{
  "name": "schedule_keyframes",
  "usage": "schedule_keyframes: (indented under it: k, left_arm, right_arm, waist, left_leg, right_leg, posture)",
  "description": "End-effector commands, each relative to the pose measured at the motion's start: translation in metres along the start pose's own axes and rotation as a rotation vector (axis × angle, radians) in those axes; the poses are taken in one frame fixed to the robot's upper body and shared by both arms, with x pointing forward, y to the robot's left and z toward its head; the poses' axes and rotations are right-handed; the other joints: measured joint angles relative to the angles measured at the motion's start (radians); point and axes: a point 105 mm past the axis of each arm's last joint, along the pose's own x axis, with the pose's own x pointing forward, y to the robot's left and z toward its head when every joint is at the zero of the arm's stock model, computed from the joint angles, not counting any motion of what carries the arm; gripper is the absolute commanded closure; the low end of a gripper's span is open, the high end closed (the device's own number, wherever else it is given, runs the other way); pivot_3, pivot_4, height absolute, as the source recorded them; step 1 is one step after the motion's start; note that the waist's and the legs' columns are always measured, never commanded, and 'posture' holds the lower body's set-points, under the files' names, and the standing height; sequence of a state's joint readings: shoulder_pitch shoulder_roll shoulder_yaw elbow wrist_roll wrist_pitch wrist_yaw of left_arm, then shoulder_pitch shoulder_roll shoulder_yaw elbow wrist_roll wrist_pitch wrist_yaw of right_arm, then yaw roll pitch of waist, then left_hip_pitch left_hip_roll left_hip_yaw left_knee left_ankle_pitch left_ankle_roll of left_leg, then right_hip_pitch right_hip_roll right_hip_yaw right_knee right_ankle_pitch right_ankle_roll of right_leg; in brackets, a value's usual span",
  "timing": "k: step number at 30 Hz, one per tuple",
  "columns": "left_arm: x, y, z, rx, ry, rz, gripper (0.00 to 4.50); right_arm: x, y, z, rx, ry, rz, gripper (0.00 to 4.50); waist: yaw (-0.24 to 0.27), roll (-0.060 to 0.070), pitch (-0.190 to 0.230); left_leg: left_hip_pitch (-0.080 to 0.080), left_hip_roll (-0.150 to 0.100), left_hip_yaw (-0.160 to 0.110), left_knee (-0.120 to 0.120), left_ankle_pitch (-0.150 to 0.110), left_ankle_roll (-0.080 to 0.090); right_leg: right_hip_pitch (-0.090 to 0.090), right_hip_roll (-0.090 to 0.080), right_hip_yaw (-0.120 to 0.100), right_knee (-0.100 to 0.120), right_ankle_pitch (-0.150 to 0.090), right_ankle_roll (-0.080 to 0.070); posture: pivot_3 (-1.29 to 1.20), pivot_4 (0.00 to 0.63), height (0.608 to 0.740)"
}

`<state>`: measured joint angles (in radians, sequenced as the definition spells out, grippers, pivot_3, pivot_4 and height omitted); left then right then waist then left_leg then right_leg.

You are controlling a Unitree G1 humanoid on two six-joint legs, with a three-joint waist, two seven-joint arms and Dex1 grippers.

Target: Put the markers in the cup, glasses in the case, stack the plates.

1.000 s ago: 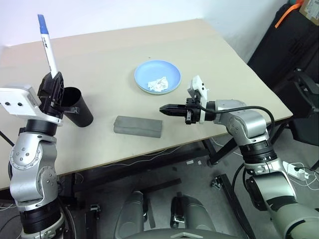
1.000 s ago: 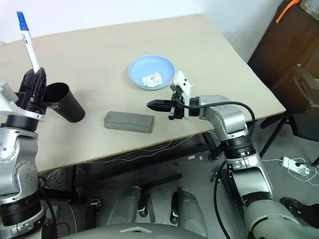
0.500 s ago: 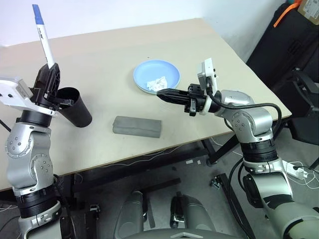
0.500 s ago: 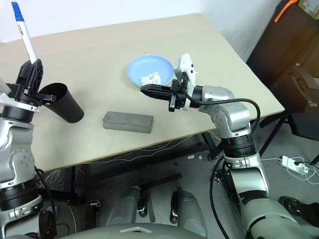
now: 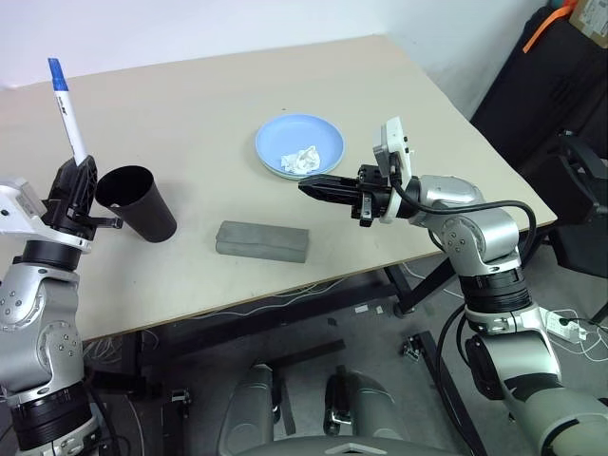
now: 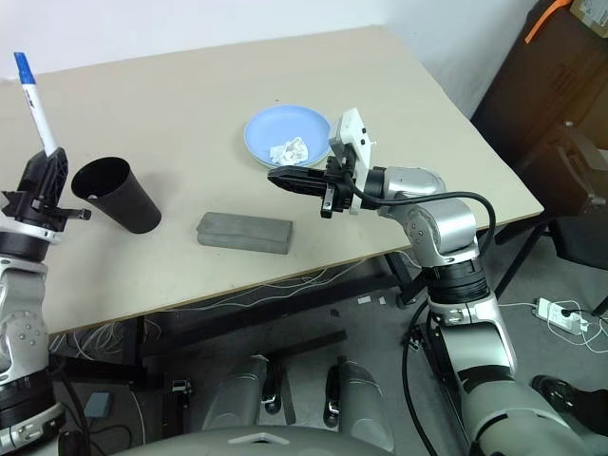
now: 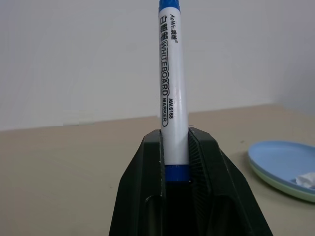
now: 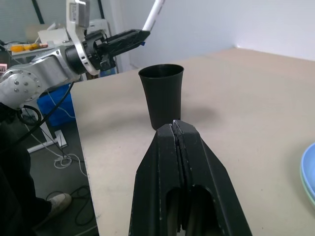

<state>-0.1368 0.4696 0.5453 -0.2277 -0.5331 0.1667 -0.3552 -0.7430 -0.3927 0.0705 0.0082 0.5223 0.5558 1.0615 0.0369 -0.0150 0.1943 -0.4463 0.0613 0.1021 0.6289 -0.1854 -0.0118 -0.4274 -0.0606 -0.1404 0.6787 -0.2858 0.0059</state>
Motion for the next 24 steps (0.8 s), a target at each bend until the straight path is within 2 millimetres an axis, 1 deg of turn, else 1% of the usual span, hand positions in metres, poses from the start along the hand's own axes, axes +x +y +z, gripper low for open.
schedule_keyframes:
  k: [1,12,14,16,21,22,23,24]
  left_arm:
    - [0.0070,-0.0038,0.0063,0.010,-0.049,-0.011,4.18]
    - [0.0082,-0.0022,0.0047,0.001,-0.050,0.003,4.18]
    - [0.0080,-0.0022,0.0040,0.015,-0.046,0.001,3.43]
    - [0.0080,-0.0019,0.0035,0.013,-0.046,0.007,2.80]
    - [0.0053,-0.0022,0.0009,0.011,-0.035,0.006,0.96]
    - [0.0049,-0.0026,0.0011,0.010,-0.037,0.005,0.73]
    - [0.0047,-0.0028,0.0013,0.009,-0.038,0.005,0.33]
    - [0.0045,-0.0040,0.0024,0.006,-0.043,0.002,0.02]
  right_arm:
    - [0.0003,0.0005,0.0060,-0.036,-0.008,0.007,4.50]
    - [-0.0032,0.0000,0.0045,-0.038,-0.001,-0.007,4.50]
    - [-0.0032,0.0002,0.0043,-0.039,-0.001,-0.008,4.50]
    - [-0.0033,0.0001,0.0035,-0.037,0.002,-0.010,4.50]
    - [-0.0029,-0.0001,0.0015,-0.036,0.012,-0.012,4.50]
    - [-0.0029,-0.0001,0.0015,-0.037,0.012,-0.012,4.50]
    - [-0.0028,-0.0001,0.0015,-0.037,0.012,-0.011,4.50]
    - [-0.0027,0.0000,0.0015,-0.037,0.012,-0.011,4.50]
  waist:
    - [0.001,0.000,0.000]
    - [-0.001,0.000,0.000]
    - [-0.001,0.000,0.000]
    - [-0.001,0.000,0.000]
    - [-0.001,0.000,0.000]
    - [-0.001,0.000,0.000]
    - [-0.001,0.000,0.000]
    - [-0.001,0.000,0.000]
  left_leg:
    - [0.000,0.000,0.000,0.000,0.000,0.000]
    - [-0.001,0.000,0.001,0.000,0.000,0.001]
    - [0.000,0.000,0.001,0.000,0.000,0.001]
    - [0.000,0.000,0.001,0.000,0.000,0.001]
    - [-0.001,0.000,0.001,0.000,0.000,0.001]
    - [-0.001,0.000,0.001,0.000,0.000,0.001]
    - [-0.001,0.000,0.001,0.000,0.000,0.001]
    - [-0.001,0.000,0.001,0.000,0.000,0.001]
  right_leg:
    - [0.000,0.000,0.000,0.000,0.000,0.000]
    - [0.000,0.000,0.000,-0.001,0.000,0.000]
    - [0.000,0.000,0.000,-0.001,0.000,0.000]
    - [0.000,0.000,0.000,-0.001,0.000,0.000]
    - [0.000,0.000,0.000,-0.001,0.000,0.000]
    - [0.000,0.000,0.000,-0.001,0.000,0.000]
    - [0.000,0.000,0.000,-0.001,0.000,0.000]
    - [0.000,0.000,0.000,-0.001,0.000,0.000]
  posture:
    - [0.00,0.150,0.719]
    - [0.00,0.150,0.719]
    - [0.00,0.150,0.719]
    - [0.00,0.150,0.719]
    - [0.00,0.150,0.719]
    - [0.00,0.150,0.719]
    - [0.00,0.150,0.719]
    - [0.00,0.150,0.719]
